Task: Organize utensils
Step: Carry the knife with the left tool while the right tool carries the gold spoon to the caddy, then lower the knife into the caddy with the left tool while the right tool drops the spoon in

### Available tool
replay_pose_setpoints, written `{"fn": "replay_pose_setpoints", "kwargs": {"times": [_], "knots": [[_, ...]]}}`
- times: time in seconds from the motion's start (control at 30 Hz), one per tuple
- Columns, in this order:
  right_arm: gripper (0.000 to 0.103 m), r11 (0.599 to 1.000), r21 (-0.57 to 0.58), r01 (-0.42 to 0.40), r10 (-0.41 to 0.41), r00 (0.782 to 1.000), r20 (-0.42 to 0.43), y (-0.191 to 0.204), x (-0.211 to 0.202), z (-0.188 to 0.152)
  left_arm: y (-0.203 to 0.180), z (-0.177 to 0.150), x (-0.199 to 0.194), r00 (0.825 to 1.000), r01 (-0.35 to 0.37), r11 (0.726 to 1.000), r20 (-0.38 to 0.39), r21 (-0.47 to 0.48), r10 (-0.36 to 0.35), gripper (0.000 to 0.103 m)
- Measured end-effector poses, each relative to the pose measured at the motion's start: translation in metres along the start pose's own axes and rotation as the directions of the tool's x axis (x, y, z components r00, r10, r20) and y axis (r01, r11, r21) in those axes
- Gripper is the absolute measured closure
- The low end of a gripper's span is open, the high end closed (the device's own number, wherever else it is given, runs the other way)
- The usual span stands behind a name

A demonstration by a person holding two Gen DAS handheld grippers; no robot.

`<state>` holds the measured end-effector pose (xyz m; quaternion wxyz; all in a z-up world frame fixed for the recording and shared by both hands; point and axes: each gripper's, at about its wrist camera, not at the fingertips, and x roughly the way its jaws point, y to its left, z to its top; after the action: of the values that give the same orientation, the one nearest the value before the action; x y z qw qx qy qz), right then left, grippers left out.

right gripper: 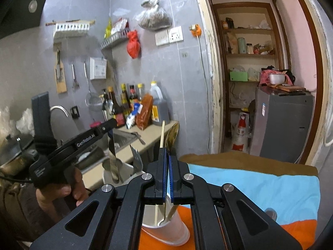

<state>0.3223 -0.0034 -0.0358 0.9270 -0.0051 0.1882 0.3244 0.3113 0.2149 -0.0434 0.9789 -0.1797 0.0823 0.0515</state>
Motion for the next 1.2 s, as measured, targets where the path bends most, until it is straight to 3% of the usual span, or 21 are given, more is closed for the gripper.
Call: {"fn": "replay_pose_setpoints", "kwargs": {"times": [0.47, 0.57, 0.63, 0.73, 0.83, 0.87, 1.03, 1.07, 1.2], "knots": [[0.098, 1.000, -0.003, -0.008, 0.008, 1.000, -0.017, -0.004, 0.002, -0.005, -0.008, -0.018, -0.005, 0.998, 0.008, 0.997, -0.059, 0.075, -0.004, 0.091], [0.094, 1.000, 0.009, -0.023, 0.023, 1.000, -0.020, -0.004, 0.001, -0.006, -0.008, -0.015, -0.006, 0.997, 0.022, 0.997, -0.073, 0.069, -0.017, 0.091], [0.085, 0.999, 0.016, -0.029, 0.029, 0.999, -0.018, -0.004, 0.000, -0.005, -0.008, -0.013, -0.007, 0.996, 0.030, 0.998, -0.086, 0.063, -0.024, 0.091], [0.084, 0.998, 0.035, -0.043, 0.044, 0.999, -0.017, -0.004, -0.002, -0.005, -0.009, -0.009, -0.009, 0.993, 0.048, 0.997, -0.106, 0.058, -0.041, 0.091], [0.081, 0.997, 0.057, -0.046, 0.046, 0.999, 0.000, -0.006, -0.008, -0.002, -0.012, -0.006, -0.013, 0.991, 0.066, 0.996, -0.121, 0.062, -0.058, 0.086], [0.079, 0.997, 0.068, -0.045, 0.045, 0.999, 0.010, -0.007, -0.011, -0.001, -0.013, -0.004, -0.014, 0.990, 0.072, 0.995, -0.124, 0.062, -0.064, 0.080], [0.043, 0.991, 0.129, -0.016, 0.005, 0.997, 0.080, -0.020, -0.031, 0.007, -0.024, 0.004, -0.025, 0.988, 0.101, 0.993, -0.123, 0.065, -0.092, 0.063], [0.040, 0.991, 0.136, -0.004, -0.008, 0.996, 0.090, -0.021, -0.035, 0.008, -0.027, 0.006, -0.027, 0.988, 0.102, 0.992, -0.123, 0.069, -0.093, 0.055], [0.003, 0.985, 0.164, 0.046, -0.069, 0.987, 0.143, -0.033, -0.058, 0.013, -0.041, 0.011, -0.036, 0.992, 0.088, 0.994, -0.100, 0.068, -0.081, 0.019]]}}
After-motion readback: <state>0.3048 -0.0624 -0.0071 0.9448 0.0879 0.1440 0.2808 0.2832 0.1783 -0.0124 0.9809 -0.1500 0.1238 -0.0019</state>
